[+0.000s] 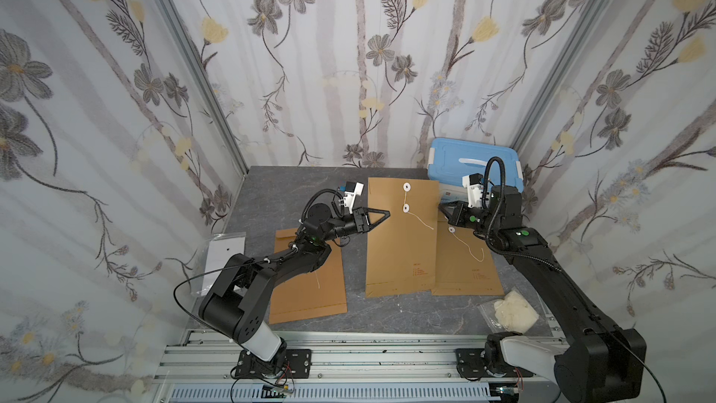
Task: Close the mouth of the file bag
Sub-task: Place the file bag at the center of the board.
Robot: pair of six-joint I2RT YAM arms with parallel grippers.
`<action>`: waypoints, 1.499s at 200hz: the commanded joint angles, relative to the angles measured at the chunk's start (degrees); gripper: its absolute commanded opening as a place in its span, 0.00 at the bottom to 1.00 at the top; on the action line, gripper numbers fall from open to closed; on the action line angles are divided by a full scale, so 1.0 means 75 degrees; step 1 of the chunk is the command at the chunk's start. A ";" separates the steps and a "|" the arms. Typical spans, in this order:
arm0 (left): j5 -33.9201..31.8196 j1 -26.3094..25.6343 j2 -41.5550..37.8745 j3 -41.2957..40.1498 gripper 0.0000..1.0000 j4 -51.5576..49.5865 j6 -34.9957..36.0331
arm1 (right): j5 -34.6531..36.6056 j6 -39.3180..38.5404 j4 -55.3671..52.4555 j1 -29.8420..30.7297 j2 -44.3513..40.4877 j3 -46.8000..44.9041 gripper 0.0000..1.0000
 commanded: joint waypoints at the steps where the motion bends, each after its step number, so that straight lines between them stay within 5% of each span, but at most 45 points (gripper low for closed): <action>1: -0.0113 0.0052 -0.0177 -0.0106 0.00 -0.0900 0.0670 | -0.0130 -0.0053 0.0116 -0.0014 0.0112 -0.0165 0.04; 49: -0.0303 0.0512 0.0215 -0.0512 0.00 -0.1468 0.0826 | -0.0158 -0.0050 0.0019 0.0068 0.0576 -0.0626 0.31; 85: -0.0506 0.0664 0.0692 -0.0556 0.00 -0.1886 0.1002 | -0.0140 -0.0314 -0.0251 0.0315 0.1080 -0.0593 0.41; 124: -0.1270 0.0699 0.0942 -0.0070 0.00 -0.4263 0.2008 | 0.0093 -0.0403 -0.0315 0.0561 0.1503 -0.0589 0.46; 209: -0.1825 0.0688 0.1728 0.0384 0.06 -0.5281 0.2262 | 0.0217 -0.0357 -0.0152 0.1037 0.2171 -0.0394 0.47; 235: -0.1945 0.0698 0.1860 0.0481 0.20 -0.5473 0.2244 | 0.0235 -0.0381 -0.0182 0.1047 0.2160 -0.0366 0.47; 281: -0.2161 0.0678 0.1813 0.0819 0.65 -0.6228 0.2362 | 0.0268 -0.0428 -0.0247 0.1049 0.2098 -0.0358 0.47; 300: -0.2391 0.0656 0.1698 0.1001 0.76 -0.6803 0.2571 | 0.0253 -0.0428 -0.0230 0.1044 0.2100 -0.0349 0.47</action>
